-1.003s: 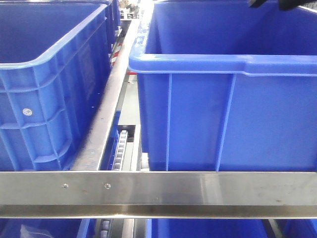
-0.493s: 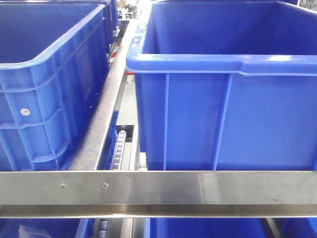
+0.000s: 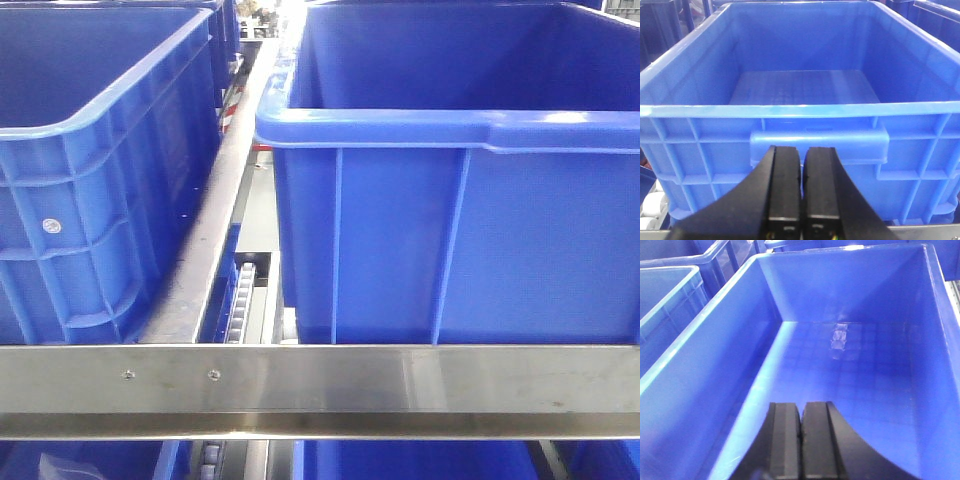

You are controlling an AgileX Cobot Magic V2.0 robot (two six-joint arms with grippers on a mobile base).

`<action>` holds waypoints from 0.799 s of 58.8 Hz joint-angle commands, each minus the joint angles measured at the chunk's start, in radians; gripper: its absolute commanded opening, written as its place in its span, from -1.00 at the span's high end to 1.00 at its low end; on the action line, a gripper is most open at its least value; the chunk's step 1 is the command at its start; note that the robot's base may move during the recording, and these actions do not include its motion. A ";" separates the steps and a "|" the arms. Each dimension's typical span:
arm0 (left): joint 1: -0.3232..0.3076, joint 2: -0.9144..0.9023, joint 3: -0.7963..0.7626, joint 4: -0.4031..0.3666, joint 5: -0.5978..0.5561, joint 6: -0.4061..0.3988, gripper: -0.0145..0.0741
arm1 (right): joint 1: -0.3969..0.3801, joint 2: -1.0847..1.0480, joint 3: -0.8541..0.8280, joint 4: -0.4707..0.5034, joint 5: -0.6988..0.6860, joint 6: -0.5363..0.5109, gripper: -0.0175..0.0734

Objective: Pick red cube and place on left shelf

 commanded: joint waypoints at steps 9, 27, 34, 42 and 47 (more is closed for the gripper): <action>-0.004 -0.014 0.023 -0.001 -0.092 -0.001 0.44 | -0.007 -0.005 -0.030 -0.009 -0.103 -0.006 0.49; -0.004 -0.014 0.023 -0.008 -0.092 -0.001 0.44 | -0.117 -0.258 0.137 -0.009 -0.103 -0.006 0.49; -0.004 -0.014 0.023 -0.001 -0.092 -0.001 0.44 | -0.175 -0.376 0.245 -0.008 -0.103 -0.006 0.49; -0.004 -0.014 0.023 -0.008 -0.092 -0.001 0.44 | -0.221 -0.519 0.354 -0.008 -0.103 -0.006 0.49; -0.004 -0.014 0.023 -0.001 -0.092 -0.001 0.44 | -0.240 -0.598 0.399 -0.008 -0.103 -0.006 0.49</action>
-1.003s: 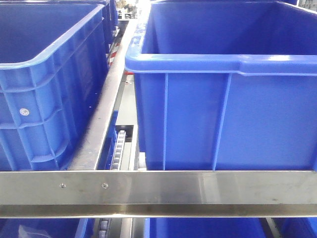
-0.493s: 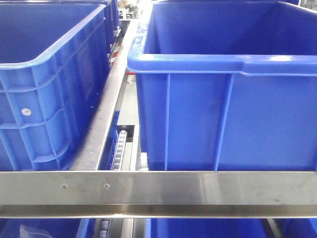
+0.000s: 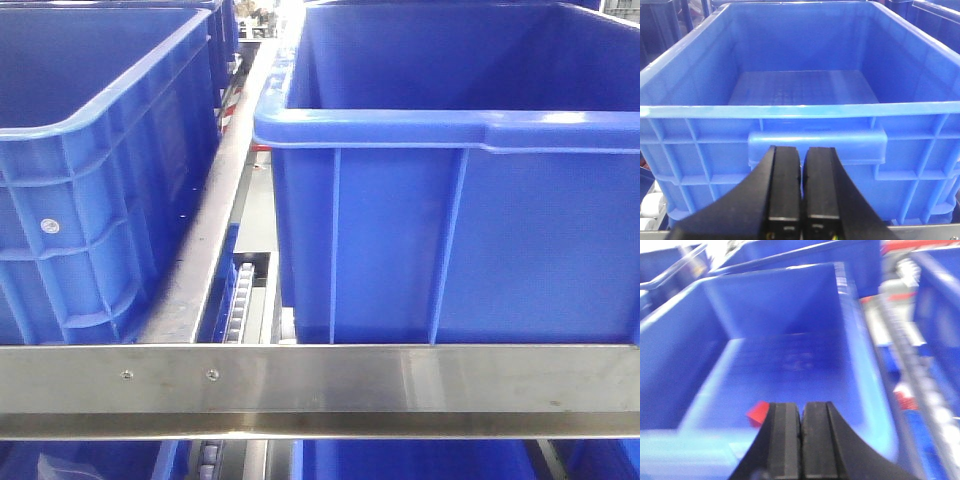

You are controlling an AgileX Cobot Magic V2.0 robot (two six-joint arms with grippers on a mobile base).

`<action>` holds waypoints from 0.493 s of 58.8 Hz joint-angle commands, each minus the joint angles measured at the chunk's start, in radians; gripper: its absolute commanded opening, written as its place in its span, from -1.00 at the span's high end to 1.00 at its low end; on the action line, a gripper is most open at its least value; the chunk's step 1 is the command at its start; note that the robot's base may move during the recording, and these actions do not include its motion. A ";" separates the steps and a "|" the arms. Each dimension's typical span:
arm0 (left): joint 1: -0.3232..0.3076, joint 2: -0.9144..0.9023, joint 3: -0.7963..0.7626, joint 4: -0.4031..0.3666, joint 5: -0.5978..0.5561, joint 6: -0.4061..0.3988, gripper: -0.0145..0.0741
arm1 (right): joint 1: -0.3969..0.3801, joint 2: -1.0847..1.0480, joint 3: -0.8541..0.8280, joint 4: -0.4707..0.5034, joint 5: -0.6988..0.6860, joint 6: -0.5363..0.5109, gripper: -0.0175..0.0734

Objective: Pick red cube and place on left shelf

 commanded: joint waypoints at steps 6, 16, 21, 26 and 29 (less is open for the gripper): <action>-0.004 -0.014 0.023 -0.008 -0.092 -0.001 0.44 | -0.036 -0.127 0.058 -0.010 -0.088 -0.006 0.49; -0.004 -0.014 0.023 -0.001 -0.092 -0.001 0.44 | -0.045 -0.213 0.164 -0.010 -0.132 -0.006 0.49; -0.004 -0.014 0.023 -0.008 -0.092 -0.001 0.44 | -0.045 -0.223 0.198 -0.010 -0.160 -0.006 0.49; -0.004 -0.014 0.023 -0.008 -0.090 -0.001 0.44 | -0.045 -0.223 0.196 -0.010 -0.149 -0.006 0.49; -0.004 -0.014 0.023 -0.008 -0.090 -0.001 0.44 | -0.045 -0.223 0.196 -0.010 -0.149 -0.006 0.49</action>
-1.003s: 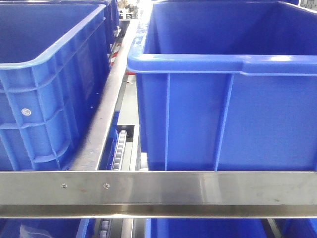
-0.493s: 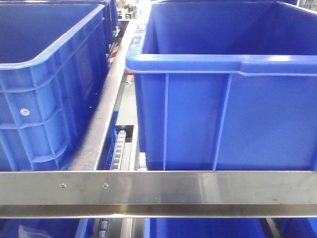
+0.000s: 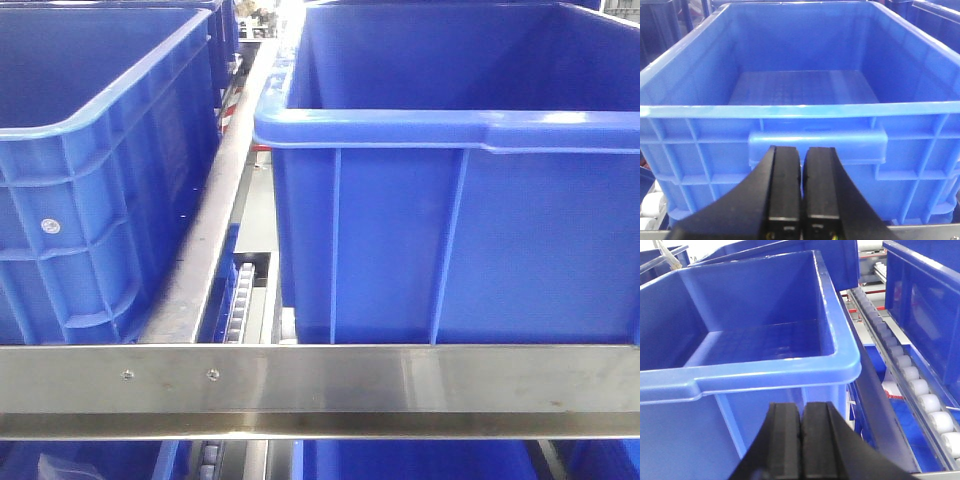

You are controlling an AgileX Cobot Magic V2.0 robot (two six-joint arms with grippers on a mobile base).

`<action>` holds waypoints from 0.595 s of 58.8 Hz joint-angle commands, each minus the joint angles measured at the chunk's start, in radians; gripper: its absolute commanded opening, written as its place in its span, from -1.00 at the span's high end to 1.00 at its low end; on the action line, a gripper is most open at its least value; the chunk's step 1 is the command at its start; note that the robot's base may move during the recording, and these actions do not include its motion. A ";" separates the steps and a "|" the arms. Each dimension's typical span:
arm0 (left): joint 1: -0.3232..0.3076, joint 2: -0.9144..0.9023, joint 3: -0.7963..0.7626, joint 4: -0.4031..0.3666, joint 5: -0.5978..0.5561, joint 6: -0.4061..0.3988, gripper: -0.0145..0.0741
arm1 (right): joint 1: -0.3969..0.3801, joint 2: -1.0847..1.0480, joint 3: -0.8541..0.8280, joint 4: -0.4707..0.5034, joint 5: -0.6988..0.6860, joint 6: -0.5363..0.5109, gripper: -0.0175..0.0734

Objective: Pick red cube and place on left shelf

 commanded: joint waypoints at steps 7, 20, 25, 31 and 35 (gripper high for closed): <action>-0.004 -0.014 0.023 -0.001 -0.090 -0.001 0.44 | -0.005 -0.023 -0.016 -0.010 -0.106 -0.006 0.49; -0.004 -0.014 0.023 -0.001 -0.090 -0.001 0.44 | -0.005 -0.023 -0.016 -0.010 -0.113 -0.006 0.49; -0.004 -0.014 0.023 -0.001 -0.090 -0.001 0.44 | -0.005 -0.023 -0.016 -0.010 -0.115 -0.006 0.49; -0.004 -0.014 0.023 -0.008 -0.090 -0.001 0.44 | -0.005 -0.023 -0.016 -0.014 -0.115 -0.006 0.49; -0.004 -0.014 0.023 -0.008 -0.090 -0.001 0.44 | -0.005 -0.023 -0.016 -0.045 -0.118 -0.006 0.49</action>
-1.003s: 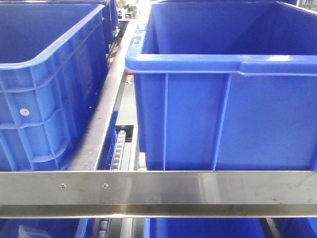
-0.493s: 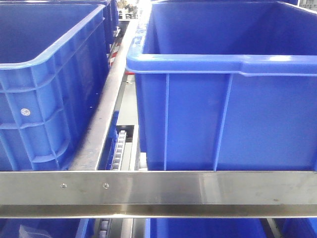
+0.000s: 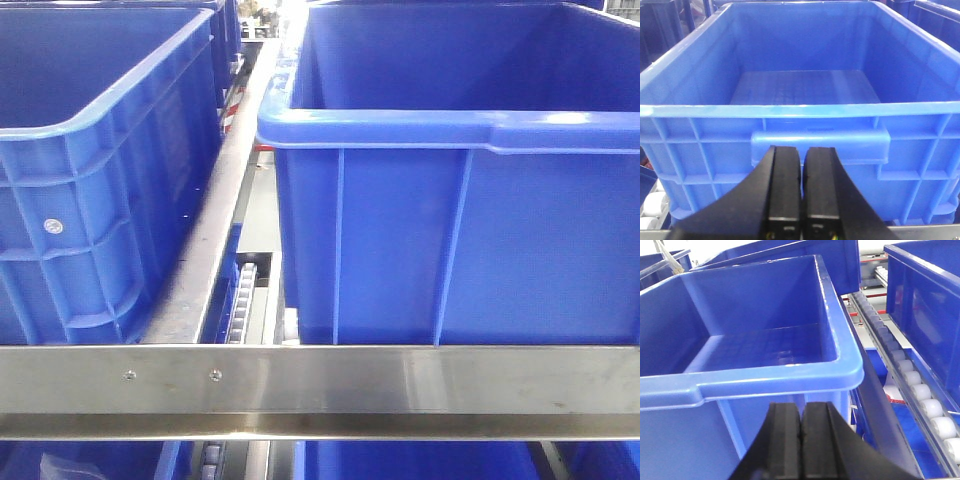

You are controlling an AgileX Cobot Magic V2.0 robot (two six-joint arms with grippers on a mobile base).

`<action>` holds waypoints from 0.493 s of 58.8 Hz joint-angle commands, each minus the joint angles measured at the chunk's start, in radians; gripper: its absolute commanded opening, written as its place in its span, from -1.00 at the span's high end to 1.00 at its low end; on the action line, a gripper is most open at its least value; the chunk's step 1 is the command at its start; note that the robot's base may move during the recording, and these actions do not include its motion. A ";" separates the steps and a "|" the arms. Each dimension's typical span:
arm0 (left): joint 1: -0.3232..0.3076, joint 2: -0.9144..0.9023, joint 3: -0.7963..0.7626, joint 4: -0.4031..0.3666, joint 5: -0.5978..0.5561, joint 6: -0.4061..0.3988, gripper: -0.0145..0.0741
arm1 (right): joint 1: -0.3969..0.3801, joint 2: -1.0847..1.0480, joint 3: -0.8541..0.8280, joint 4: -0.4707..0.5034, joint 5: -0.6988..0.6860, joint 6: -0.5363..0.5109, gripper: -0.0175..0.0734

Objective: Pick red cube and place on left shelf

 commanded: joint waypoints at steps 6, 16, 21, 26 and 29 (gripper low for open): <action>-0.004 -0.014 0.023 -0.001 -0.090 -0.001 0.44 | -0.005 -0.023 -0.016 -0.061 -0.107 -0.006 0.49; -0.004 -0.014 0.023 -0.008 -0.090 -0.001 0.44 | -0.005 -0.023 -0.016 -0.061 -0.109 -0.006 0.49; -0.004 -0.014 0.023 -0.001 -0.090 -0.001 0.44 | -0.005 -0.023 -0.016 -0.061 -0.108 -0.006 0.49; -0.004 -0.014 0.023 -0.001 -0.090 -0.001 0.44 | -0.005 -0.023 -0.016 -0.061 -0.106 -0.006 0.49; -0.004 -0.014 0.023 -0.008 -0.090 -0.001 0.44 | -0.005 -0.023 -0.016 -0.061 -0.106 -0.006 0.49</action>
